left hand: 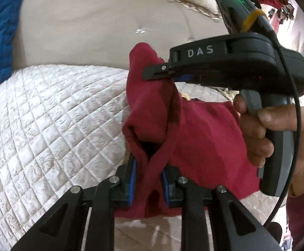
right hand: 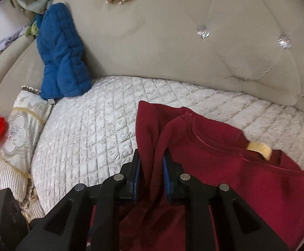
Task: Fold small clothes
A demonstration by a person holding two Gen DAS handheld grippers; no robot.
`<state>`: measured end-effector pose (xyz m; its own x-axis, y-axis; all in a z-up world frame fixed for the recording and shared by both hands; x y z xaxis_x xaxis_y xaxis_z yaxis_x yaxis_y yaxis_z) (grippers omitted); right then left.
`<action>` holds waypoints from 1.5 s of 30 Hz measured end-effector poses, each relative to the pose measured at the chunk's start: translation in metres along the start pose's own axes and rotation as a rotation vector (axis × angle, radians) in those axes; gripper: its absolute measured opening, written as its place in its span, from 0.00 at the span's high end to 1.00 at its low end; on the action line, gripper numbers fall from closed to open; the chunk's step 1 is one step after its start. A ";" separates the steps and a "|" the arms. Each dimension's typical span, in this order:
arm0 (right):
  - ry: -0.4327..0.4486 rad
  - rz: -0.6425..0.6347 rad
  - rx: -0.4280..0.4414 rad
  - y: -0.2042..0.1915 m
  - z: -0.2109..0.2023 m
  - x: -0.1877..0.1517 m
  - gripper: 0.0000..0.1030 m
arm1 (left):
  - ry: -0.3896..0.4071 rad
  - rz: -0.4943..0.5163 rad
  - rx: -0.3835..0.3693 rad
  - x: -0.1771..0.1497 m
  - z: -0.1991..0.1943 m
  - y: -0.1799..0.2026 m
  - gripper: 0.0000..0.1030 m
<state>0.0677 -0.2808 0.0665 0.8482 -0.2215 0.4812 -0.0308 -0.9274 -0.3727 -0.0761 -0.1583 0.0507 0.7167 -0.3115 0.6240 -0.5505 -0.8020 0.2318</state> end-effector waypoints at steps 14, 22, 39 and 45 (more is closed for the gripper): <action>0.068 0.028 -0.026 0.043 -0.062 -0.009 1.00 | 0.009 0.055 -0.062 0.013 -0.009 0.067 0.82; 0.094 0.035 -0.063 0.084 -0.099 -0.017 1.00 | 0.003 0.128 -0.099 0.024 0.004 0.117 0.82; 0.096 0.215 -0.170 0.212 -0.137 -0.071 1.00 | -0.092 0.264 -0.167 0.018 0.086 0.204 0.83; 0.069 0.311 -0.203 0.244 -0.112 -0.094 1.00 | -0.161 0.268 -0.236 0.011 0.099 0.212 0.58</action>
<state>-0.0782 -0.5200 0.0191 0.7448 -0.5149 0.4245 -0.3911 -0.8522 -0.3475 -0.1425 -0.3818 0.0327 0.5814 -0.5853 0.5651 -0.7974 -0.5478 0.2530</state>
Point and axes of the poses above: each gripper's, at about its wrist camera, not at the fingertips, and z roughly the way its jaws point, y to its right, x to its top, the point moved 2 cm from there along z, roughly the way its jaws point, and after that the axes turned 4 degrees about z, right-handed, at the moved point
